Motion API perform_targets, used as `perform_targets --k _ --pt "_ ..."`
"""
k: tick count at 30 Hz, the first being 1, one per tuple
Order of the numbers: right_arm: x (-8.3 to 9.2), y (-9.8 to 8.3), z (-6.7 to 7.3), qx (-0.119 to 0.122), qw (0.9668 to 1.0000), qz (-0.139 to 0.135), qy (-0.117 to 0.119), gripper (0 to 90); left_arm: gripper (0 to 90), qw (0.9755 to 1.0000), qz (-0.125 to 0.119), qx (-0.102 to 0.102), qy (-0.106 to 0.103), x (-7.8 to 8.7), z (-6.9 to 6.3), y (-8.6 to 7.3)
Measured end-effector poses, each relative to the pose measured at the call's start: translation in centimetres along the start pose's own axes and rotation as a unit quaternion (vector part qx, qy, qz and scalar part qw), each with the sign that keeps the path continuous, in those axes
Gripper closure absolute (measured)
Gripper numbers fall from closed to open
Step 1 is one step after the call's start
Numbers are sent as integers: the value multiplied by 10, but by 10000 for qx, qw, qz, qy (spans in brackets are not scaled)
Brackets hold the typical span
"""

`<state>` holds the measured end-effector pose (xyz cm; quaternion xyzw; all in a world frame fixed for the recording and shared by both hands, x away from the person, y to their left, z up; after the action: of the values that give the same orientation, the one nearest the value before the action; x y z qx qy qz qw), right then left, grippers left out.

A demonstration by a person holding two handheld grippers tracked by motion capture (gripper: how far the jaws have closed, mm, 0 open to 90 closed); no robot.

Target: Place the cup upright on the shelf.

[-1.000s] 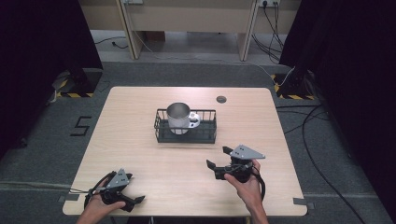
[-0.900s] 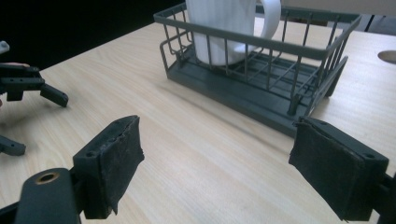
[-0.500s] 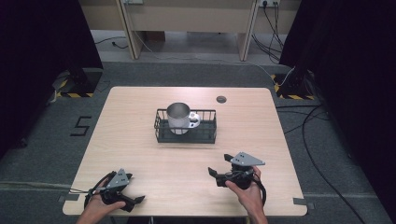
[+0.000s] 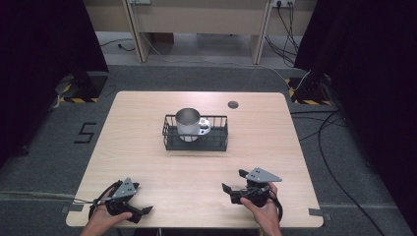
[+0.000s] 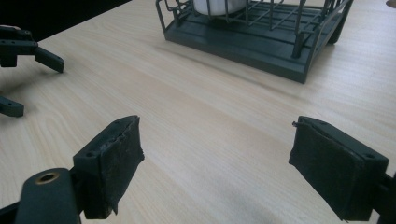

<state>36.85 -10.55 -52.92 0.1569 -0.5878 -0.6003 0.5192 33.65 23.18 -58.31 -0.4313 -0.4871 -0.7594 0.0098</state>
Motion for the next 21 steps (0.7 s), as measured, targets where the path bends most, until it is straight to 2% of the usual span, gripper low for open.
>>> perform_targets --k 12,21 --pt "4 -18 -1 -63 9998 174 -78 157 0 10000 -3 8 3 0 0 0" --pt "5 -31 1 -39 9987 468 -205 155 0 10000 -3 9 1 0 0 0"
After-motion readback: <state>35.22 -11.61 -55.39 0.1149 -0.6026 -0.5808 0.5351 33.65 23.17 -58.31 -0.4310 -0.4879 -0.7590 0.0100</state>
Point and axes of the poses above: each handheld gripper's, and its own axes: x roughly backward along the jaws, y roughly out of its top, z roughly to its left, the point moved 8 cm from there along -x, roughly forward along the jaws, and after that the axes turned 14 degrees about y, right-handed, at the moved point
